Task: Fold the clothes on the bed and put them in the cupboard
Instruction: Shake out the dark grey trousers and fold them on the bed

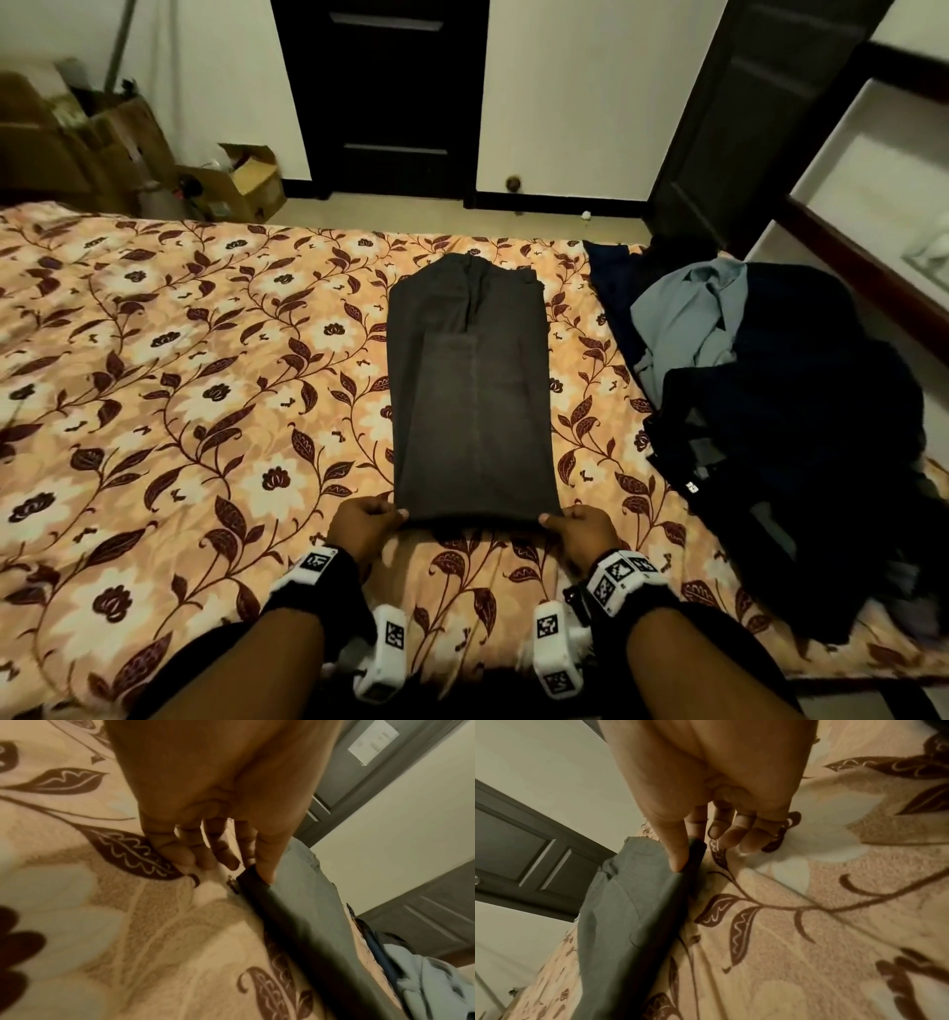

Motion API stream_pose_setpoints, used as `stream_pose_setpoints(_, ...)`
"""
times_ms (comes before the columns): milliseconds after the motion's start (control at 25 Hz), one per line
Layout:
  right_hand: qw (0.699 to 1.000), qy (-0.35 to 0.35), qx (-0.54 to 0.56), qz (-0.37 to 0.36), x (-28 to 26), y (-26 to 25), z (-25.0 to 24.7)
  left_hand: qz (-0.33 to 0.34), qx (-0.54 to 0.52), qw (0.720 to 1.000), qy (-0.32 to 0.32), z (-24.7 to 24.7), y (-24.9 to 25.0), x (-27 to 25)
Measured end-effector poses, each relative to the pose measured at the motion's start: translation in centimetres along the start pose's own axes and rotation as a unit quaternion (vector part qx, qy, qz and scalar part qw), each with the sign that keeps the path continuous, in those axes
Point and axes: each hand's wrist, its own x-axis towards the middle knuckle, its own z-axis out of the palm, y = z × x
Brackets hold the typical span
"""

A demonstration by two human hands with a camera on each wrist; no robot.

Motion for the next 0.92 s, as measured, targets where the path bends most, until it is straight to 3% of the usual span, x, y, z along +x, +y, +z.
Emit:
stream_pose_setpoints(160,0.991,-0.002,-0.037,-0.129,-4.8,-6.0,-2.9,0.097,-0.115,0.989,0.005,-2.6,4.7,-4.1)
stream_pose_setpoints(280,0.963,0.002,-0.036,-0.266,-11.4,-13.9,-6.3,0.221,-0.062,0.973,0.014,-5.7,11.4,-10.0)
stream_pose_setpoints(400,0.918,-0.021,-0.031,-0.396,-18.7,-22.9,-9.5,0.361,-0.011,0.931,0.055,-9.6,19.6,-16.8)
stream_pose_setpoints(560,0.843,-0.034,0.014,-0.536,-30.3,-34.6,-13.3,0.506,-0.083,0.854,0.089,-14.9,30.9,-27.1)
stream_pose_setpoints(640,0.823,-0.031,0.036,-0.566,-35.3,-39.1,-14.9,0.532,-0.091,0.834,0.112,-17.0,35.6,-31.6)
stream_pose_setpoints(720,0.814,-0.008,0.061,-0.577,-38.1,-41.6,-15.6,0.527,-0.101,0.838,0.093,-18.4,38.5,-34.2)
stream_pose_setpoints(800,0.819,0.028,0.06,-0.57,-38.7,-42.3,-15.5,0.491,-0.109,0.863,0.057,-19.5,39.5,-34.7)
stream_pose_setpoints(920,0.861,0.015,0.032,-0.508,-35.8,-40.8,-15.2,0.381,-0.07,0.922,0.027,-19.4,39.0,-32.1)
